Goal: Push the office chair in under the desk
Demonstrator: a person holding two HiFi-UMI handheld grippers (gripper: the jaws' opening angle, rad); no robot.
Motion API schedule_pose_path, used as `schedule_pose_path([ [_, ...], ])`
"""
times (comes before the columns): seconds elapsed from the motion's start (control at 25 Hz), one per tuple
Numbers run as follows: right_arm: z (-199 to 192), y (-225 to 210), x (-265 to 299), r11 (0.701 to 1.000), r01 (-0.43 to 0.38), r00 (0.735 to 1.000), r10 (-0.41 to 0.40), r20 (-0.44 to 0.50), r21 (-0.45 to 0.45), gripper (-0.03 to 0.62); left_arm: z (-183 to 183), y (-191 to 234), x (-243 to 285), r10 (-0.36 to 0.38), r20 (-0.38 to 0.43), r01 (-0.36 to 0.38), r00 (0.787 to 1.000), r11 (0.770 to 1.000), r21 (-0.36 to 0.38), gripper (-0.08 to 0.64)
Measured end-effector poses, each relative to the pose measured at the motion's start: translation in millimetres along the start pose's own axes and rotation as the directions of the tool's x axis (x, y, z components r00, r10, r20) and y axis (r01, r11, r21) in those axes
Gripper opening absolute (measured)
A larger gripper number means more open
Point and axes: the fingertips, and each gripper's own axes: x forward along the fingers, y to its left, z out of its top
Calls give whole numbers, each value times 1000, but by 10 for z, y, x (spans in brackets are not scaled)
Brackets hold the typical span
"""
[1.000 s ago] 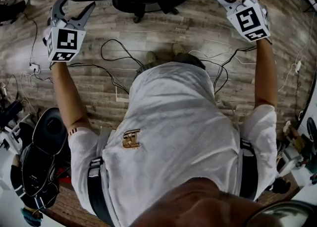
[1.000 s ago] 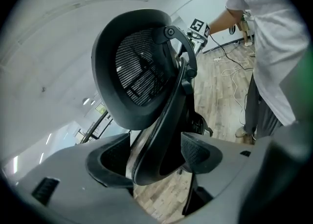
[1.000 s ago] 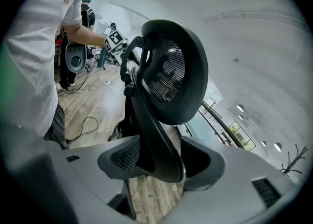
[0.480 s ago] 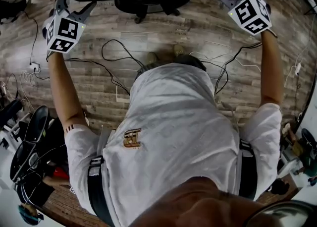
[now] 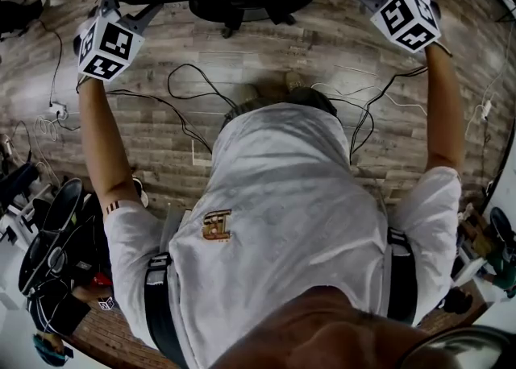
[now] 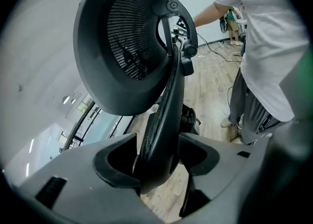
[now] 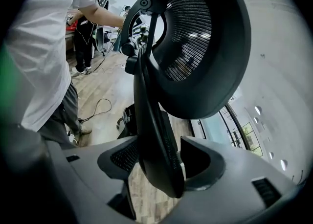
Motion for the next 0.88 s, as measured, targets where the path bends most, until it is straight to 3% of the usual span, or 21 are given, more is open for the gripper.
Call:
schedule_pose_path([
  [0.04,15,-4,16,1000,1,1000,-1,2,-3,244,0,10,4,0,2,0,1000,1000,11,262],
  [0.28,101,-6,91,999,-7,1000,7,5,-32,241,0,-4,7,-15,13,14,1000,996,86,230],
  [0.44,97,31,106,996,-18,1000,17,-18,-91,191,1,-14,2,-23,14,21,1000,992,122,214],
  [0.6,89,45,102,988,1,999,-6,-34,-153,156,3,-12,-11,-37,10,36,999,990,136,206],
  [0.88,81,58,158,983,32,999,-38,-28,-179,144,-35,-23,20,-44,11,42,999,988,147,201],
])
